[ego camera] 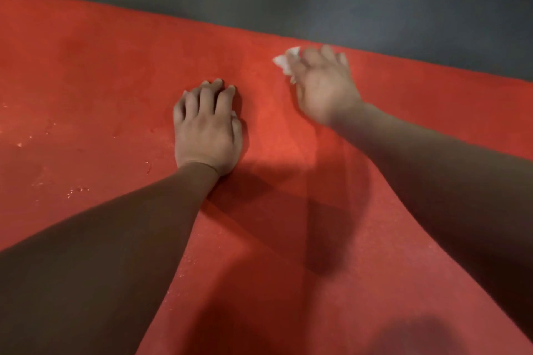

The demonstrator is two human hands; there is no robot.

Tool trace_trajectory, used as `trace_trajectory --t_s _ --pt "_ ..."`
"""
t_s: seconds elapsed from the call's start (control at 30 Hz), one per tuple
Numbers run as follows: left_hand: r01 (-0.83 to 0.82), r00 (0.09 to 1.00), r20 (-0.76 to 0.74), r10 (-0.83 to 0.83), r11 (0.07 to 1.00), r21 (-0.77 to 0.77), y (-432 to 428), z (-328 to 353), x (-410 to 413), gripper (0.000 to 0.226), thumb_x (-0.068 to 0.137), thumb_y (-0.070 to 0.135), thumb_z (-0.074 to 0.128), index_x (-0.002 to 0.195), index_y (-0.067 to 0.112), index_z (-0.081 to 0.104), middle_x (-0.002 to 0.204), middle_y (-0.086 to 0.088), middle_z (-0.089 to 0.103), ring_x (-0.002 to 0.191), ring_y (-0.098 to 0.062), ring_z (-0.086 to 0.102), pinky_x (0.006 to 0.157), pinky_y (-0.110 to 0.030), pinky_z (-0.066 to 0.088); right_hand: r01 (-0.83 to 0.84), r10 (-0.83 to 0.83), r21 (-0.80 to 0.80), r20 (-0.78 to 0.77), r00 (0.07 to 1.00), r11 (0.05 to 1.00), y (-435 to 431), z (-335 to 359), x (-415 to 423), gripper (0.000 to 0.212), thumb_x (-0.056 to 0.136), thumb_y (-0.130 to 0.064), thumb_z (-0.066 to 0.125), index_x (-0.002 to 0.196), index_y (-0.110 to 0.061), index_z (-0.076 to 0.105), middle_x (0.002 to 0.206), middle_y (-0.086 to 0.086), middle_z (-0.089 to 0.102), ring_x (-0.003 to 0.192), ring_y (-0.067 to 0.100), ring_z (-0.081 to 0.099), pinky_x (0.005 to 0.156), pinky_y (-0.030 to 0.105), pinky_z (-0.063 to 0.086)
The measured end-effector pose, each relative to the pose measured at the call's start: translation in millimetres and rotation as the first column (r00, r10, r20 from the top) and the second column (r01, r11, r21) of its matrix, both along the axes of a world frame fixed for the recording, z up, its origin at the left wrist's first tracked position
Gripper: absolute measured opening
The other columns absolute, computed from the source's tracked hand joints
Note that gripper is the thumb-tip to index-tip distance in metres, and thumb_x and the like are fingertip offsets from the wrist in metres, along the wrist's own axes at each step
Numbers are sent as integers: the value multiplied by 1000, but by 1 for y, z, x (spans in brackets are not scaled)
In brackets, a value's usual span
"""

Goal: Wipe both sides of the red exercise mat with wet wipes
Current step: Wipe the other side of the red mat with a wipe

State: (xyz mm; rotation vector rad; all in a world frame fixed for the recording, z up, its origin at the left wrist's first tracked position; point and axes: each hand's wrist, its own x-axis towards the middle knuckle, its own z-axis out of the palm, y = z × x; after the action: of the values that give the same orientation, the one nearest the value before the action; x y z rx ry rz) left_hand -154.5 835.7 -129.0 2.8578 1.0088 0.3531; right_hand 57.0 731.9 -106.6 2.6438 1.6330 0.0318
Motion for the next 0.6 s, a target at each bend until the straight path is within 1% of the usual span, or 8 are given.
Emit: trace_trajectory --t_s 0.07,0.13,0.2,0.27,0.33,0.43,0.5,0.6 --pt "-6 1000 1 6 1000 2 0 1 0 50 92 31 44 139 18 55 144 -6 52 134 -32 43 110 -51 32 291 -290 15 -47 956 957 15 2 8 48 95 -23 39 141 -13 45 129 12 52 116 37 44 90 44 34" --pt "-11 1000 4 11 1000 7 0 2 0 50 91 31 45 138 18 56 143 -7 53 132 -32 43 109 -52 33 311 -306 33 -107 946 950 31 4 -11 46 96 -21 37 141 -15 45 135 9 50 119 36 44 92 44 35" --pt "-11 1000 6 11 1000 10 0 2 0 50 91 31 45 138 17 57 143 -7 54 131 -32 43 108 -51 33 56 -47 54 -155 987 997 38 3 -37 51 95 -19 39 145 -19 43 141 6 48 119 34 44 95 45 36" --pt "-10 1000 14 10 1000 13 0 2 0 51 90 31 45 137 17 57 143 -7 54 131 -33 44 109 -51 32 -249 253 43 -164 953 967 31 3 -46 54 93 -21 42 147 -19 44 134 4 53 112 33 48 89 44 38" --pt "-9 1000 25 9 1000 6 0 2 0 50 90 31 46 137 17 58 143 -7 54 132 -32 44 110 -51 32 -331 330 5 -85 940 944 21 2 -27 55 91 -24 43 147 -20 45 120 5 56 104 33 49 82 42 37" --pt "-5 1000 22 6 1000 -15 0 2 1 51 90 31 45 138 17 58 144 -6 54 134 -32 42 111 -52 31 -33 33 -8 -2 999 999 21 2 0 54 91 -21 43 144 -14 46 120 10 56 107 37 48 83 43 35" --pt "-8 1000 30 8 1000 -17 0 3 2 52 90 31 44 137 17 58 144 -7 54 134 -31 42 111 -52 31 159 -158 13 -27 987 987 43 4 -2 52 92 -17 41 144 -11 45 127 9 54 114 36 45 89 43 35" --pt "-17 999 39 17 1000 -13 1 2 0 52 89 31 45 137 16 58 144 -8 54 133 -31 39 111 -52 30 134 -127 36 -146 981 990 80 10 -27 47 97 -20 38 143 -13 44 136 6 50 123 33 42 95 43 34"
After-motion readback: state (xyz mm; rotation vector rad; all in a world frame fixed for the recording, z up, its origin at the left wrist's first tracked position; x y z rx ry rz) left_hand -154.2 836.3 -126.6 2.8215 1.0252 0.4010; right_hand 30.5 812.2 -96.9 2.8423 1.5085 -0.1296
